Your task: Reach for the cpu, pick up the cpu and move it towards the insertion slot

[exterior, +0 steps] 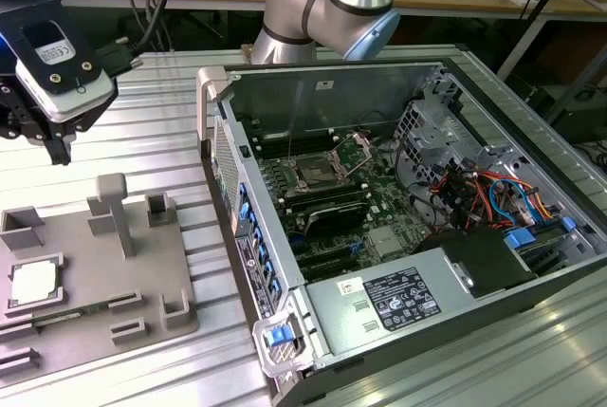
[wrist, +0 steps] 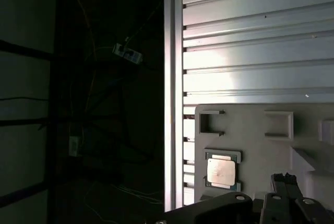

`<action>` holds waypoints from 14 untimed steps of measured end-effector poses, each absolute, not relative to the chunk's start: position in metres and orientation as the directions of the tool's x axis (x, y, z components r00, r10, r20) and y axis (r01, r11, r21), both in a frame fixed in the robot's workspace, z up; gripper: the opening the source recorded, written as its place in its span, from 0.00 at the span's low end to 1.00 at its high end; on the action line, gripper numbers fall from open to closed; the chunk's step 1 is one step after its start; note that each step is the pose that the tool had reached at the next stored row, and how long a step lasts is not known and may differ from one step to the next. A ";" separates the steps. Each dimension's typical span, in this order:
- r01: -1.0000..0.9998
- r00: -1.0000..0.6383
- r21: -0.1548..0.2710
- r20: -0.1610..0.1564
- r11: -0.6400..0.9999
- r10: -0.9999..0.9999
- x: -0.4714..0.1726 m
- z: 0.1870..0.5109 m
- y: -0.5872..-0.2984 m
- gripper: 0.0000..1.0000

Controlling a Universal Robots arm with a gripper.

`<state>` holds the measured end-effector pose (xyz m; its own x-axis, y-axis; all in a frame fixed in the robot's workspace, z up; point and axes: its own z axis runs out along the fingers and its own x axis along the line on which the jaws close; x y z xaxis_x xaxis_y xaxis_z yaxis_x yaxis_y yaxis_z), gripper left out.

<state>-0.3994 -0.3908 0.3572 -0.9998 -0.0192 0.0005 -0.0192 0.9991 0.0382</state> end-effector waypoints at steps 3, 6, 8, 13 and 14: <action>-0.019 -1.000 0.038 0.000 0.999 -0.019 -0.402 0.357 -0.391 0.11; -0.019 -1.000 0.038 0.000 0.999 -0.019 -0.403 0.357 -0.391 0.11; -0.019 -1.000 0.038 0.000 0.999 -0.019 -0.403 0.357 -0.391 0.11; -0.019 -1.000 0.038 0.001 0.999 -0.019 -0.404 0.357 -0.391 0.11; -0.019 -1.000 0.038 0.001 0.999 -0.019 -0.404 0.357 -0.391 0.11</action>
<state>-0.4039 -0.3911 0.3569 -0.9998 -0.0190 0.0005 -0.0190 0.9991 0.0381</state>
